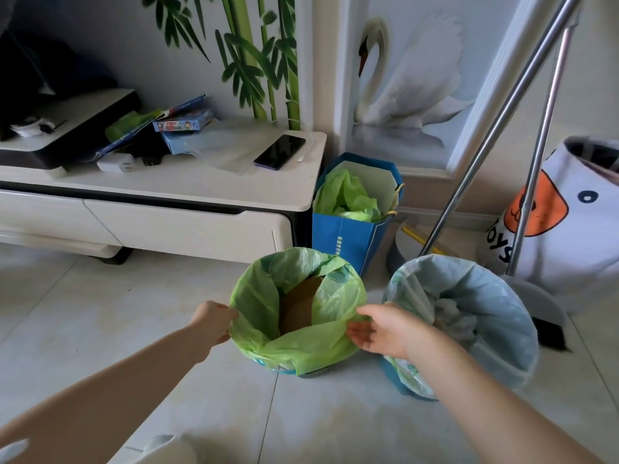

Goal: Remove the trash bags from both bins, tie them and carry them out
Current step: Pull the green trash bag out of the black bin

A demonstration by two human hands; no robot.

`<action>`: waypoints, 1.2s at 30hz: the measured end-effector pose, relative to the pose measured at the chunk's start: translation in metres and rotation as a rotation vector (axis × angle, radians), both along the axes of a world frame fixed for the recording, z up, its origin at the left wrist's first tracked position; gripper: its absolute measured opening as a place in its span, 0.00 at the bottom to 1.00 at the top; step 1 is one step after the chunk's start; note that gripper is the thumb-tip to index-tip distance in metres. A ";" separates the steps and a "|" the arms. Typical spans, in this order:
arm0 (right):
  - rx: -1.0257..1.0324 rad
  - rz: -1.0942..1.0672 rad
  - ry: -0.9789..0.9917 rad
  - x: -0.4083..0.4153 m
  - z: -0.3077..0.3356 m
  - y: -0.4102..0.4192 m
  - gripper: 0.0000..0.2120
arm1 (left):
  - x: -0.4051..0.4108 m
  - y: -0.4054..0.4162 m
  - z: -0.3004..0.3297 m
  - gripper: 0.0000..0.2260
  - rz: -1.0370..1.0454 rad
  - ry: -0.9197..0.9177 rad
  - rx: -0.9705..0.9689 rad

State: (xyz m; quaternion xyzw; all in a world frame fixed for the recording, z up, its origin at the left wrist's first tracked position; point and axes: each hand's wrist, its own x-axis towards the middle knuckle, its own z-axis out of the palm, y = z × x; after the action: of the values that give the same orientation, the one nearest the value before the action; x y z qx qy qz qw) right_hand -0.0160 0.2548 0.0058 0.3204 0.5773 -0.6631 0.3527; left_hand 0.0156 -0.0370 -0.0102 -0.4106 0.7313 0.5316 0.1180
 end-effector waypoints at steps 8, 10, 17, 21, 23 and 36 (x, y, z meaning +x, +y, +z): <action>0.126 0.089 0.022 -0.004 -0.006 -0.010 0.04 | -0.006 -0.005 0.004 0.04 0.052 0.000 0.035; 0.244 0.157 0.070 -0.011 -0.006 -0.015 0.03 | -0.011 -0.012 0.012 0.02 0.097 0.036 0.068; 0.819 0.452 0.453 -0.067 -0.014 -0.010 0.14 | -0.019 -0.025 0.017 0.04 0.046 -0.095 0.311; 0.840 0.612 0.315 -0.088 -0.016 -0.014 0.23 | -0.022 -0.025 0.014 0.04 -0.035 -0.166 0.285; 0.816 0.692 0.261 -0.083 -0.018 -0.016 0.25 | -0.020 -0.019 0.014 0.05 -0.062 -0.160 0.251; 0.625 0.437 0.551 -0.062 0.033 -0.017 0.05 | -0.025 -0.004 0.036 0.06 0.076 0.133 -0.005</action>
State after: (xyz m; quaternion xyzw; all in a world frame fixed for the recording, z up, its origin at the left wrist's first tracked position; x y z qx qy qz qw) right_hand -0.0776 0.2383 0.0391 0.0941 0.8752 -0.4283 0.2041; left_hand -0.0098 -0.0408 0.0260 -0.4022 0.7228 0.5599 0.0476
